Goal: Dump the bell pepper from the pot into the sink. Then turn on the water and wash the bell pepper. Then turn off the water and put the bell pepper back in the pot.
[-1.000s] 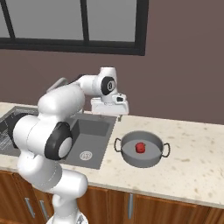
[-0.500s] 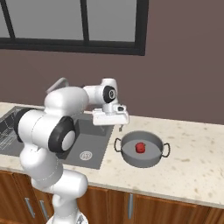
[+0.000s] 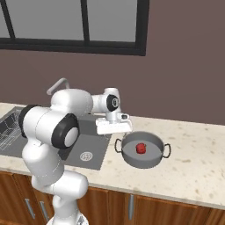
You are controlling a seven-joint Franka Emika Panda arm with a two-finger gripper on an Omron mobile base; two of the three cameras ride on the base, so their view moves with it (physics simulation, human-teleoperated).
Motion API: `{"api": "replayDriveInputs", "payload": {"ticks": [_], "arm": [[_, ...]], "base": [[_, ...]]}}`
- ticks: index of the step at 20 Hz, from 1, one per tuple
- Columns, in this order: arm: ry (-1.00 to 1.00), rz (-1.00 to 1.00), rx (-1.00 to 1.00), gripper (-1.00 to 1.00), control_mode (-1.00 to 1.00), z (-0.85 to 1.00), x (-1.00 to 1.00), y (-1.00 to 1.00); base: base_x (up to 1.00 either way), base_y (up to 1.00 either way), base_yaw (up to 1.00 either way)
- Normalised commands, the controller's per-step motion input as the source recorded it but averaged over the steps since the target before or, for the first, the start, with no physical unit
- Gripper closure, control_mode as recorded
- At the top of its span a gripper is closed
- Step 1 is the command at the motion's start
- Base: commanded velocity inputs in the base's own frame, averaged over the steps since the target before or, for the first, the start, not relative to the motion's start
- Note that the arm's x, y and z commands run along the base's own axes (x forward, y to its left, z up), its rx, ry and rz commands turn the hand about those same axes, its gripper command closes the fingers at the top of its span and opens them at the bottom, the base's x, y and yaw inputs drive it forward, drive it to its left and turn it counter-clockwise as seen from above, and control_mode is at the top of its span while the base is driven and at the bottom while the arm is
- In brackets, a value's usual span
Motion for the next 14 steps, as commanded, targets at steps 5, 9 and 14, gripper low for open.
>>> {"api": "replayDriveInputs", "payload": {"ticks": [5,9,14], "arm": [[0.01,0.12,0.0,-1.0,-1.0,-0.25,0.0,-0.05],[0.0,0.12,0.0,-1.0,-1.0,-0.19,0.0,-0.06],[0.0,0.12,0.0,-1.0,-1.0,-0.17,0.0,-0.08]], "base": [[0.0,0.0,0.0],[0.0,0.0,0.0],[0.0,0.0,0.0]]}}
